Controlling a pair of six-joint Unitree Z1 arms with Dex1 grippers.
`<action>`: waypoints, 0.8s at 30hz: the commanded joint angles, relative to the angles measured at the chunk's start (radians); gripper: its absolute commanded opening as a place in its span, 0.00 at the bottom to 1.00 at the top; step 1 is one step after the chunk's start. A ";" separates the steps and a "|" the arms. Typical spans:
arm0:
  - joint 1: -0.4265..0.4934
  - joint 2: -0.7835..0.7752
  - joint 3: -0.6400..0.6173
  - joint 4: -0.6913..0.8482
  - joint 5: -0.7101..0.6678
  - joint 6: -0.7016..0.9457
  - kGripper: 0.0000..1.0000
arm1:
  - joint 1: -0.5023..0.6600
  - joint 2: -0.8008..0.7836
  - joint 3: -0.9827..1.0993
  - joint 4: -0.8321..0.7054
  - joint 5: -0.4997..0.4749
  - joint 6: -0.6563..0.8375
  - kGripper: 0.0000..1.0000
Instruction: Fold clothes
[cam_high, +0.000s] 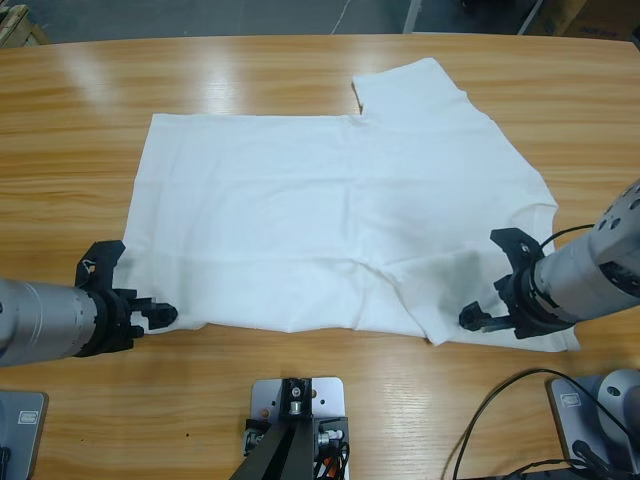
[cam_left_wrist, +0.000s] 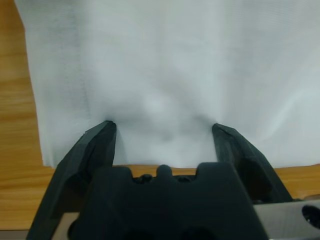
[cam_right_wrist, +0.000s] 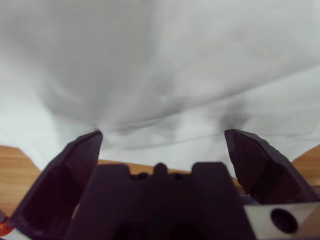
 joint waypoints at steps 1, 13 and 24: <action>-0.034 0.096 0.097 0.014 -0.081 -0.046 0.71 | 0.012 -0.044 0.034 0.000 0.023 0.012 0.99; 0.013 0.087 -0.038 0.251 -0.072 -0.094 0.72 | 0.012 -0.100 0.022 -0.008 0.030 0.010 0.99; 0.025 0.121 -0.068 0.283 -0.078 -0.119 0.72 | 0.012 -0.140 0.032 -0.007 0.053 -0.008 1.00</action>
